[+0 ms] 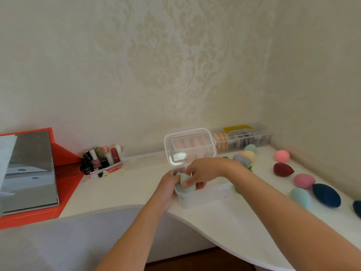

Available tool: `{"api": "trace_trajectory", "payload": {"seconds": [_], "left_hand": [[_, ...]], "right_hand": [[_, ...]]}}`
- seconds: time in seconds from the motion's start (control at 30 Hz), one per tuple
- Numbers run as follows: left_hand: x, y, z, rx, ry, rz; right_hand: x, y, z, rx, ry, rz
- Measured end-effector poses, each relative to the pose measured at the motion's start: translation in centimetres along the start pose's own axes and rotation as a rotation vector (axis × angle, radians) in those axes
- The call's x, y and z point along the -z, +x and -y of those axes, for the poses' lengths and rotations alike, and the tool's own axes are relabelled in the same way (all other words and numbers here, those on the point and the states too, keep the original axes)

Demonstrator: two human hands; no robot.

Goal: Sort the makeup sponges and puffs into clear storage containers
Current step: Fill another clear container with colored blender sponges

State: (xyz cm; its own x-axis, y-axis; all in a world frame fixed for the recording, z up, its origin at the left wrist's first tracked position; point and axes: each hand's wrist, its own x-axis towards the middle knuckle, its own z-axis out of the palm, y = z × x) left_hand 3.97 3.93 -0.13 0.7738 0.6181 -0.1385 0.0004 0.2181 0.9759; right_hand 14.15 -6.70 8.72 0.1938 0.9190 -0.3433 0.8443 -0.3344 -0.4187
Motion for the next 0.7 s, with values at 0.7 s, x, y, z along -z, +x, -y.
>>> {"api": "trace_trajectory", "payload": {"seconds": [0.7], "left_hand": [[0.1,0.4,0.3,0.012,-0.015,0.01]], "right_hand": [[-2.3,2.1,0.1,-0.024,-0.064,-0.134]]}}
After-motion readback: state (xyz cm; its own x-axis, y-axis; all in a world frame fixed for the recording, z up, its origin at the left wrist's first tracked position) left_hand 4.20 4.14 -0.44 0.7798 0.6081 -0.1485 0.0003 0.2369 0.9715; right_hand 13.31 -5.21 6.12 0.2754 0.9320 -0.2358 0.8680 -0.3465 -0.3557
